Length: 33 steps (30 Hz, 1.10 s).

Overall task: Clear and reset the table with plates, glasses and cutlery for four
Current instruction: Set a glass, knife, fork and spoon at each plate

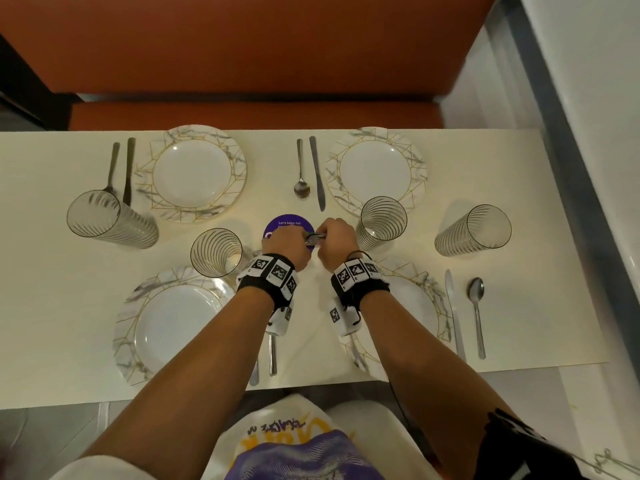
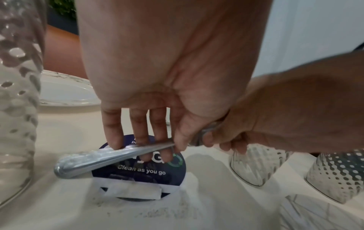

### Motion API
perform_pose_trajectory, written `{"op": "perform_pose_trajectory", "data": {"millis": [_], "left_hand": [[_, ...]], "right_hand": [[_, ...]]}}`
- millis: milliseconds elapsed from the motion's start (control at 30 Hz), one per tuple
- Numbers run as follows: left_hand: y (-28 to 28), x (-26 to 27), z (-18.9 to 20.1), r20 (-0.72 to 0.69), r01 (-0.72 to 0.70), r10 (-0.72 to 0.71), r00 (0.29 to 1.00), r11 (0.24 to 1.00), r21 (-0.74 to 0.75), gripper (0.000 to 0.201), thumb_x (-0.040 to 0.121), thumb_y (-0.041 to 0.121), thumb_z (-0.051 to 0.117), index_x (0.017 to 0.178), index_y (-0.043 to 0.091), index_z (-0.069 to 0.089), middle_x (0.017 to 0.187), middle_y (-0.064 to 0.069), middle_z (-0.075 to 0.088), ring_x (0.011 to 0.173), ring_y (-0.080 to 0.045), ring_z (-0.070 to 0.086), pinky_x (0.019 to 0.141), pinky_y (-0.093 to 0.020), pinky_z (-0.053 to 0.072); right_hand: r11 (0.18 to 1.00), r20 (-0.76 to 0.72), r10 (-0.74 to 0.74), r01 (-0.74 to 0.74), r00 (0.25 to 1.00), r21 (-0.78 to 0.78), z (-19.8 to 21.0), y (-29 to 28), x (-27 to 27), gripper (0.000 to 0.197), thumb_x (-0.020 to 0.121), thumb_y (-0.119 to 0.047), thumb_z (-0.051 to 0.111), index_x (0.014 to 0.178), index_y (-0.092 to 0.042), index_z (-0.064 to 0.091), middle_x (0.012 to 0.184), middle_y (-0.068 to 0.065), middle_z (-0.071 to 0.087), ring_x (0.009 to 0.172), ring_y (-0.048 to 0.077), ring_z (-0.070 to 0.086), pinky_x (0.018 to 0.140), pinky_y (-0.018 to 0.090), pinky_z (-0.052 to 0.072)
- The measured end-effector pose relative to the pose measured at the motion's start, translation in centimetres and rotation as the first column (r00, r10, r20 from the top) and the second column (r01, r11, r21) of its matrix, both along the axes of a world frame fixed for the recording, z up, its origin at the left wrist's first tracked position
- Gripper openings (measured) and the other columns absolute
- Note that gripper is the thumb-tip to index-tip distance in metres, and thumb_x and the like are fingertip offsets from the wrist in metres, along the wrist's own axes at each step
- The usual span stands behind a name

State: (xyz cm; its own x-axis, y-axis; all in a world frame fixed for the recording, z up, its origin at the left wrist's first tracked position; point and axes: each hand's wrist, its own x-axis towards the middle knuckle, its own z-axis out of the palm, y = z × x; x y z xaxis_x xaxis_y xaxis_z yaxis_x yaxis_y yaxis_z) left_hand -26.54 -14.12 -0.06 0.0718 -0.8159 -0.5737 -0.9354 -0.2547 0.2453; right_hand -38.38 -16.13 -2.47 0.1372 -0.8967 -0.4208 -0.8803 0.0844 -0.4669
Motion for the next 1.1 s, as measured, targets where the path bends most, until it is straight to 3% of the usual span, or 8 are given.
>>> {"op": "perform_pose_trajectory", "data": {"millis": [100, 200, 400, 500, 600, 800, 933, 1100], "left_hand": [[-0.2, 0.3, 0.6, -0.069, -0.065, 0.061, 0.996, 0.996, -0.055, 0.023, 0.101, 0.023, 0.055, 0.117, 0.017, 0.069, 0.111, -0.008, 0.07, 0.109, -0.032, 0.065, 0.098, -0.048, 0.051], [-0.5, 0.8, 1.4, -0.279, -0.214, 0.176, 0.944, 0.97, -0.114, 0.02, 0.099, 0.017, 0.056, 0.097, 0.007, 0.074, 0.09, -0.014, 0.071, 0.091, -0.037, 0.068, 0.081, -0.044, 0.058], [-1.3, 1.8, 4.4, -0.533, -0.398, 0.26, 0.805, 0.903, -0.161, 0.021, 0.097, 0.014, 0.058, 0.077, 0.013, 0.064, 0.077, -0.007, 0.068, 0.07, -0.021, 0.059, 0.065, -0.026, 0.043], [-1.7, 2.1, 5.7, -0.664, -0.433, 0.218, 0.715, 0.884, -0.177, 0.023, 0.102, 0.016, 0.058, 0.081, 0.017, 0.067, 0.074, 0.002, 0.072, 0.061, -0.003, 0.064, 0.061, -0.014, 0.047], [-1.8, 2.4, 6.0, -0.746, -0.428, 0.173, 0.643, 0.889, -0.163, 0.023, 0.108, 0.02, 0.053, 0.095, 0.014, 0.071, 0.081, 0.002, 0.074, 0.068, -0.009, 0.07, 0.069, -0.027, 0.058], [-0.7, 2.6, 7.0, -0.861, -0.526, 0.157, 0.484, 0.838, -0.143, 0.026, 0.111, 0.017, 0.045, 0.103, 0.011, 0.07, 0.068, 0.002, 0.053, 0.058, -0.014, 0.045, 0.052, -0.023, 0.041], [-0.1, 2.8, 7.4, -0.876, -0.563, 0.194, 0.441, 0.82, -0.102, 0.029, 0.111, 0.02, 0.046, 0.096, 0.001, 0.063, 0.064, 0.001, 0.053, 0.053, -0.015, 0.042, 0.049, -0.029, 0.037], [1.2, 3.5, 9.0, -0.9, -0.672, 0.232, 0.369, 0.736, -0.086, 0.019, 0.106, 0.026, 0.06, 0.113, 0.008, 0.061, 0.087, -0.009, 0.077, 0.059, -0.013, 0.065, 0.049, -0.021, 0.048]], "right_hand": [[0.998, 0.062, -0.029, 0.032, 0.998, -0.047, 1.6, -0.7, 0.5, 0.023, 0.086, -0.005, 0.065, 0.109, -0.007, 0.065, 0.115, 0.012, 0.063, 0.107, 0.028, 0.059, 0.084, 0.033, 0.049], [0.991, 0.164, -0.064, 0.082, 0.984, -0.104, 3.0, -1.4, 1.0, 0.02, 0.089, -0.004, 0.06, 0.107, -0.007, 0.067, 0.115, 0.014, 0.061, 0.105, 0.026, 0.058, 0.082, 0.028, 0.046], [0.936, 0.335, -0.117, 0.217, 0.935, -0.279, 6.1, -2.8, 2.0, 0.018, 0.092, -0.004, 0.062, 0.109, -0.006, 0.069, 0.111, 0.013, 0.062, 0.097, 0.022, 0.059, 0.08, 0.023, 0.041], [0.898, 0.388, -0.123, 0.269, 0.913, -0.349, 8.2, -3.9, 1.9, 0.021, 0.094, -0.009, 0.063, 0.114, -0.005, 0.068, 0.112, 0.013, 0.062, 0.098, 0.02, 0.058, 0.082, 0.02, 0.038], [0.852, 0.444, -0.162, 0.351, 0.881, -0.387, 9.8, -4.8, 1.8, 0.02, 0.095, -0.013, 0.062, 0.113, -0.006, 0.068, 0.111, 0.011, 0.063, 0.095, 0.018, 0.058, 0.083, 0.021, 0.042], [0.889, 0.614, -0.258, 0.432, 0.746, -0.152, 10.7, -4.8, 2.7, 0.025, 0.095, -0.033, 0.061, 0.112, -0.016, 0.069, 0.1, -0.001, 0.068, 0.089, 0.015, 0.067, 0.079, 0.033, 0.059], [0.932, 0.626, -0.254, 0.36, 0.737, -0.046, 10.8, -3.2, 3.6, 0.024, 0.096, -0.035, 0.062, 0.106, -0.016, 0.073, 0.087, -0.002, 0.07, 0.079, 0.015, 0.066, 0.081, 0.042, 0.059], [0.913, 0.717, -0.309, 0.406, 0.624, 0.04, 12.4, -2.3, 4.2, 0.025, 0.097, -0.023, 0.064, 0.116, -0.009, 0.073, 0.101, 0.012, 0.074, 0.078, 0.013, 0.067, 0.056, 0.017, 0.052]]}}
